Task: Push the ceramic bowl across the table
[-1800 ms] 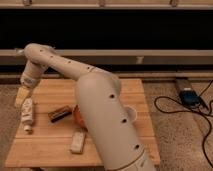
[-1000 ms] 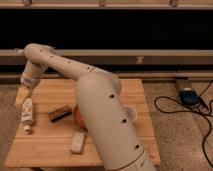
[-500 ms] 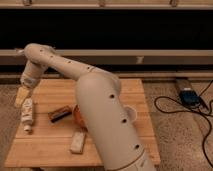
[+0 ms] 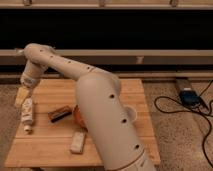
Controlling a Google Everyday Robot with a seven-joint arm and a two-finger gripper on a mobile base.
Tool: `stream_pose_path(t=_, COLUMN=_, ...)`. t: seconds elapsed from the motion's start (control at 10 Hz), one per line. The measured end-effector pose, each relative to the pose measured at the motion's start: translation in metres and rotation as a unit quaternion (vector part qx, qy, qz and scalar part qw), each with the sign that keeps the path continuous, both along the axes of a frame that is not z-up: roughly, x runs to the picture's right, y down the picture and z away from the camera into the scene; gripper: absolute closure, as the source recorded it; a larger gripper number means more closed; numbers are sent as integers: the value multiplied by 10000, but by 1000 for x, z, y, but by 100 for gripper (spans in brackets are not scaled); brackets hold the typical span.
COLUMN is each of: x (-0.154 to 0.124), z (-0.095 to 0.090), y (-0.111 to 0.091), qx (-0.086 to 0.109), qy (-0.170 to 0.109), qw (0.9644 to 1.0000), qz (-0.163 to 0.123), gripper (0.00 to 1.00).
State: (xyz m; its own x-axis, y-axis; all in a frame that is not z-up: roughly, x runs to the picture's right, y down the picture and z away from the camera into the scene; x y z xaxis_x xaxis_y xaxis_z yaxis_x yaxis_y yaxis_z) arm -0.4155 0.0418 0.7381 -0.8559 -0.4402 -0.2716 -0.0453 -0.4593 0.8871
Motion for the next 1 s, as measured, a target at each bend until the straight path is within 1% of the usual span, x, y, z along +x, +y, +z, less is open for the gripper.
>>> stream_pose_path(t=0.8, x=0, z=0, y=0, qx=3, qy=2, qw=10000, qz=-5, gripper=20)
stream_pose_path(t=0.9, x=2, z=1, y=1, qx=34, qy=37, qw=10000, qz=-38, gripper=20)
stream_pose_path(t=1.0, x=6, z=0, y=3, qx=93, qy=143, qw=9998, qz=-114, gripper=20)
